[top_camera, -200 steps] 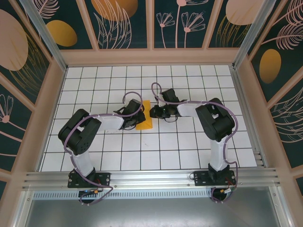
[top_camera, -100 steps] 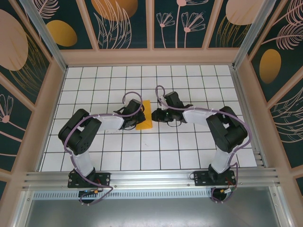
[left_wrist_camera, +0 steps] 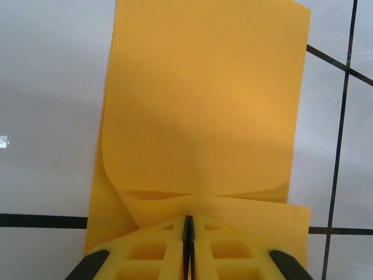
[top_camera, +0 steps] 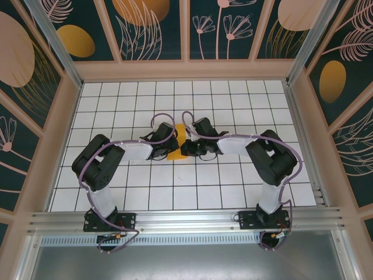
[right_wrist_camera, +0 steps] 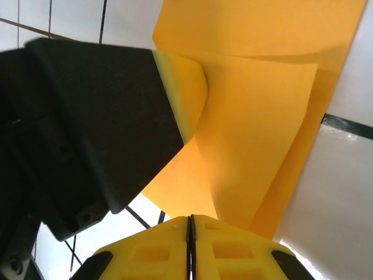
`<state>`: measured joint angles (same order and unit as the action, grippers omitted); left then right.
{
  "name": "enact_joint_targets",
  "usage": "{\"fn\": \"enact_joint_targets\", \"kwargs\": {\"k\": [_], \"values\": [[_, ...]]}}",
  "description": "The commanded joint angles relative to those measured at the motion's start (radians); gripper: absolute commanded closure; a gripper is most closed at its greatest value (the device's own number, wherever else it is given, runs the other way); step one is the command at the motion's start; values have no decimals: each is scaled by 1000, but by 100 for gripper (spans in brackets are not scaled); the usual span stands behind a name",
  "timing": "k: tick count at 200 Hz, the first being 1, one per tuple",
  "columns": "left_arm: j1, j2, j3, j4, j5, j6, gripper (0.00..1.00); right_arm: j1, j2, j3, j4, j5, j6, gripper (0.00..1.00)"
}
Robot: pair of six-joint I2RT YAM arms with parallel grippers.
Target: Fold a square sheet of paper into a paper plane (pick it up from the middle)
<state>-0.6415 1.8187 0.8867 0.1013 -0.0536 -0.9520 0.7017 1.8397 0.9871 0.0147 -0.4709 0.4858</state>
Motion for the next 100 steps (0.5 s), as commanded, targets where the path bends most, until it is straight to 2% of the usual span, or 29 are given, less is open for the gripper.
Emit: {"fn": "enact_joint_targets", "kwargs": {"k": [1,56,100], "values": [[6,39,-6,-47,-12,-13,89,11,27,39,-36,29,9,91],[6,38,-7,-52,-18,-11,89,10,47,62,-114,121,-14,92],[7,39,-7,-53,-18,-11,89,9,57,64,-131,131,-24,92]]}}
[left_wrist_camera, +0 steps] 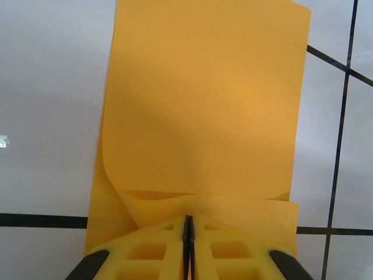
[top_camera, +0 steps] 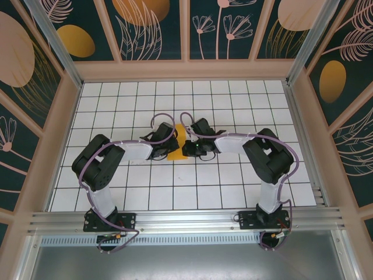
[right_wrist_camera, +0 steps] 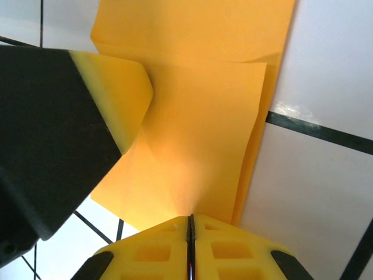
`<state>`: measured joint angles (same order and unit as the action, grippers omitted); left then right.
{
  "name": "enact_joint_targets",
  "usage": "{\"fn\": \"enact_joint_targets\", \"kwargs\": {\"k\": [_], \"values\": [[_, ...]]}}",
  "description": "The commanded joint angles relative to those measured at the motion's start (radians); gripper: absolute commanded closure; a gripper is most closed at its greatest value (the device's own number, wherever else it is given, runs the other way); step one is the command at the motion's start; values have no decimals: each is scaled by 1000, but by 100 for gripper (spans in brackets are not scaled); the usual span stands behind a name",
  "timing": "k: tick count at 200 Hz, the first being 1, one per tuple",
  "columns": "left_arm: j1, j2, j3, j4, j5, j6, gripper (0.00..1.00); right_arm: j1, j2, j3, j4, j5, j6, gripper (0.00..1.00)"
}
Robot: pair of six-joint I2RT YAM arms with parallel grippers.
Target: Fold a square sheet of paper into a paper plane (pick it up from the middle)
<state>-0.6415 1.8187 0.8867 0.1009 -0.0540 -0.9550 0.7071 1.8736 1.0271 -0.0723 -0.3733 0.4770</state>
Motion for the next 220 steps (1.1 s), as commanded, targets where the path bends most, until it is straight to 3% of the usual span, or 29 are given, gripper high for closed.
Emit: {"fn": "enact_joint_targets", "kwargs": {"k": [1,54,103,220], "values": [[7,39,-6,-53,-18,-8,89,3,23,25,-45,33,-15,92],[7,37,-9,-53,-18,-9,89,3,24,31,-57,53,-19,92],[6,35,-11,-50,-16,-10,89,8,-70,-3,9,-20,-20,91],[6,28,-15,-48,-16,-15,89,14,16,-22,-25,49,-6,92]]}}
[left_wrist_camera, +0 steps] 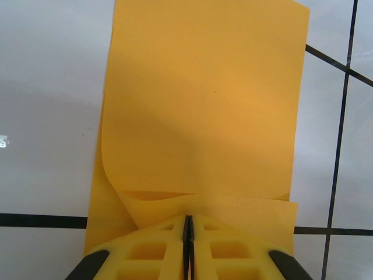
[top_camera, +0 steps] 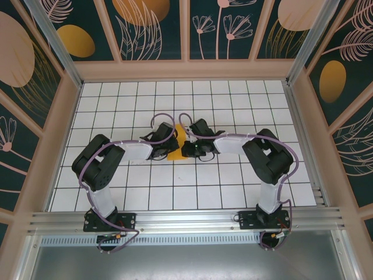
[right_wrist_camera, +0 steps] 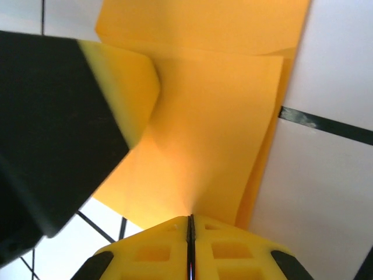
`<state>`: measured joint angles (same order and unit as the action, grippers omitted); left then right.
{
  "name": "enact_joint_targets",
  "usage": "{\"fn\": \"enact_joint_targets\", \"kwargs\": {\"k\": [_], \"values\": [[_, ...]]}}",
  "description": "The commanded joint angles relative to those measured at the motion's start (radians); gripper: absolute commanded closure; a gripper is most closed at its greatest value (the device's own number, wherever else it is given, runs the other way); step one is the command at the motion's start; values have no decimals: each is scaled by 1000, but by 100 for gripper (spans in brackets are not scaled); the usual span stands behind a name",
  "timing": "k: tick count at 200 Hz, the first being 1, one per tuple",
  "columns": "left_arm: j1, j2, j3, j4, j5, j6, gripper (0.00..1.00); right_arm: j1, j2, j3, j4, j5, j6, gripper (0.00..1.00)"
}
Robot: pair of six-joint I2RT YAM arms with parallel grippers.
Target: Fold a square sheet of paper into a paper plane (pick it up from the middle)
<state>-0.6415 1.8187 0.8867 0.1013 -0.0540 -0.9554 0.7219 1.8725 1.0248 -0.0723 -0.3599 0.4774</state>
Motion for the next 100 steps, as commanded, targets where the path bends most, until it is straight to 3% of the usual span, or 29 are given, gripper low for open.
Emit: {"fn": "enact_joint_targets", "kwargs": {"k": [1,100], "values": [[6,28,-14,-48,-17,-14,89,-2,16,-21,-25,35,-6,92],[16,23,-29,-38,-8,-14,89,-29,9,-91,-76,-30,-54,92]]}}
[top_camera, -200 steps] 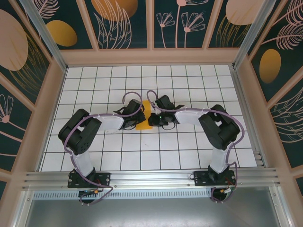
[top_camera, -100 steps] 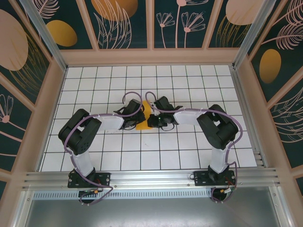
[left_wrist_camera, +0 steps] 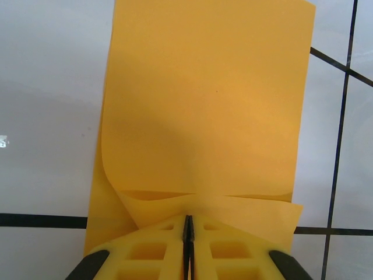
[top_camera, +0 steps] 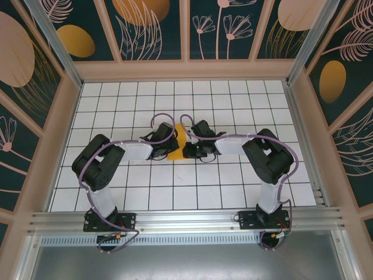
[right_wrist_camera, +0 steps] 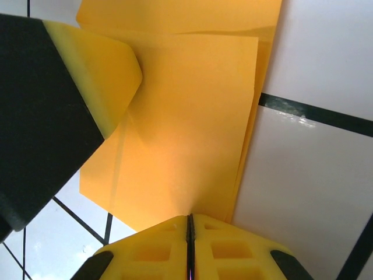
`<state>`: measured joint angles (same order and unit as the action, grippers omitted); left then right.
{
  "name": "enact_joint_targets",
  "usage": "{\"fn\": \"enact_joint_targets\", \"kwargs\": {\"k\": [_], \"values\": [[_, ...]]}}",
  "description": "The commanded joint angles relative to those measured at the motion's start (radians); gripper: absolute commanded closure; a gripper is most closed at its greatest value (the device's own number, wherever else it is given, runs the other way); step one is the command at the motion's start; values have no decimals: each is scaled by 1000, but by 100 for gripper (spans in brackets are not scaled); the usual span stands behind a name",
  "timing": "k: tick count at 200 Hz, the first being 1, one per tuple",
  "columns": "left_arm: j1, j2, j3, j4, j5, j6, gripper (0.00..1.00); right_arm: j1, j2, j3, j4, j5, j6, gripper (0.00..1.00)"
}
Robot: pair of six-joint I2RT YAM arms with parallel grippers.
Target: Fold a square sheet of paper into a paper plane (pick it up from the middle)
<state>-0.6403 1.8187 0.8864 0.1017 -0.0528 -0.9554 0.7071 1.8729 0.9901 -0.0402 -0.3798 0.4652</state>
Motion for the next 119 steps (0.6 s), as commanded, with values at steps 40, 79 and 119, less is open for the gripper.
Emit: {"fn": "enact_joint_targets", "kwargs": {"k": [40,79,119], "values": [[15,27,-35,-28,1,-16,90,-38,-38,-90,-128,-84,-83,92],[16,25,-33,-23,10,-13,90,-63,-98,-45,-72,-92,-49,91],[15,24,-32,-19,20,-10,90,-60,-56,25,-30,-87,-18,91]]}}
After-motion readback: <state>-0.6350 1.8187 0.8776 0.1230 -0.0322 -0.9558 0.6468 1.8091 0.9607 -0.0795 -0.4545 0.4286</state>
